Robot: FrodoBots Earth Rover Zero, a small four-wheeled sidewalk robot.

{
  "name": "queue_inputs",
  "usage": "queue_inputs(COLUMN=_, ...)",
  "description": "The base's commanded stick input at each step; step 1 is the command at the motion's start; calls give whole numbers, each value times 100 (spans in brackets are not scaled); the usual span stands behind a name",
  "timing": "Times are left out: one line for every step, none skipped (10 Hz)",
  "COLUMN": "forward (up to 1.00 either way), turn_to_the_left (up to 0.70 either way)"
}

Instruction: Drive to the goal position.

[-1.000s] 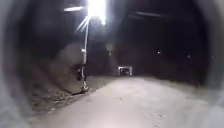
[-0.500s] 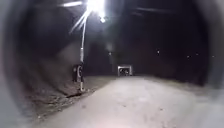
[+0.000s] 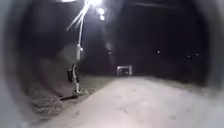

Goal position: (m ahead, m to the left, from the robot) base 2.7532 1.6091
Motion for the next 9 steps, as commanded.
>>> queue_inputs(forward=70, turn_to_the_left=0)
queue_inputs(forward=70, turn_to_the_left=0)
queue_inputs(forward=70, turn_to_the_left=0)
queue_inputs(forward=70, turn_to_the_left=0)
queue_inputs(forward=70, turn_to_the_left=0)
queue_inputs(forward=70, turn_to_the_left=0)
queue_inputs(forward=70, turn_to_the_left=0)
queue_inputs(forward=70, turn_to_the_left=0)
queue_inputs(forward=70, turn_to_the_left=0)
